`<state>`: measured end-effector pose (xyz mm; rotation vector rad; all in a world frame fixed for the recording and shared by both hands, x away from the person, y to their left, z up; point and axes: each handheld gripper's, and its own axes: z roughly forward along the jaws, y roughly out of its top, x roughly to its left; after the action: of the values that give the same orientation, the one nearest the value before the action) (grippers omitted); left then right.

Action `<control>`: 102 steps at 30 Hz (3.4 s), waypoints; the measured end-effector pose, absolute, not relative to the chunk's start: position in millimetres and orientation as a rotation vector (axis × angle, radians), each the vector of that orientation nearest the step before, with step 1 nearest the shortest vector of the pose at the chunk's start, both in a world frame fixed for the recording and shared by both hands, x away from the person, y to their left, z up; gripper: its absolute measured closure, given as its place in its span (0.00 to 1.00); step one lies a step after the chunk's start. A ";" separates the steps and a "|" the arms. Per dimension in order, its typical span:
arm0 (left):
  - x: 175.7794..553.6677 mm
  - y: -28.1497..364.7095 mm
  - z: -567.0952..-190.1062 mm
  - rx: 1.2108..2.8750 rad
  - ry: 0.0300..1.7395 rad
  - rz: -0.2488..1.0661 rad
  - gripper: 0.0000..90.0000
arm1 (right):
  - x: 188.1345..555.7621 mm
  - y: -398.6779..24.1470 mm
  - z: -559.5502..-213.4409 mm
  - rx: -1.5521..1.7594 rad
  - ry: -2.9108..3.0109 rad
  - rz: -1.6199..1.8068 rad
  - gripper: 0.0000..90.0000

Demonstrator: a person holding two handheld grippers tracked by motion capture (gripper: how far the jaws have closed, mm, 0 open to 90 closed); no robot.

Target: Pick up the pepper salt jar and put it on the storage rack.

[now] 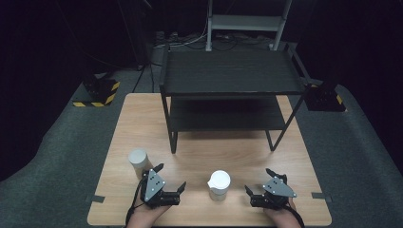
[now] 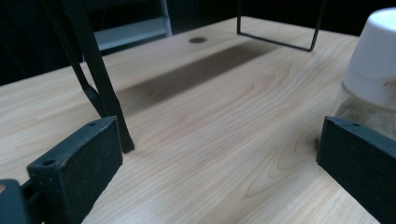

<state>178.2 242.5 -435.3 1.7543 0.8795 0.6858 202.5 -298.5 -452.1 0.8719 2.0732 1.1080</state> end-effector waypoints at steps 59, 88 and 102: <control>164.9 305.3 -432.3 1.538 1.093 0.833 0.00 | 202.0 -299.1 -452.5 0.872 2.070 1.113 0.00; 188.3 310.2 -457.6 1.532 1.142 0.796 0.08 | 202.2 -298.0 -451.5 0.873 2.077 1.102 0.00; 190.3 313.9 -461.0 1.515 1.146 0.776 0.25 | 204.1 -298.0 -449.5 0.893 2.087 1.096 0.00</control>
<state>190.3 313.9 -461.0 1.5154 1.1455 0.7760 204.1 -298.0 -449.5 0.8928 2.0873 1.0961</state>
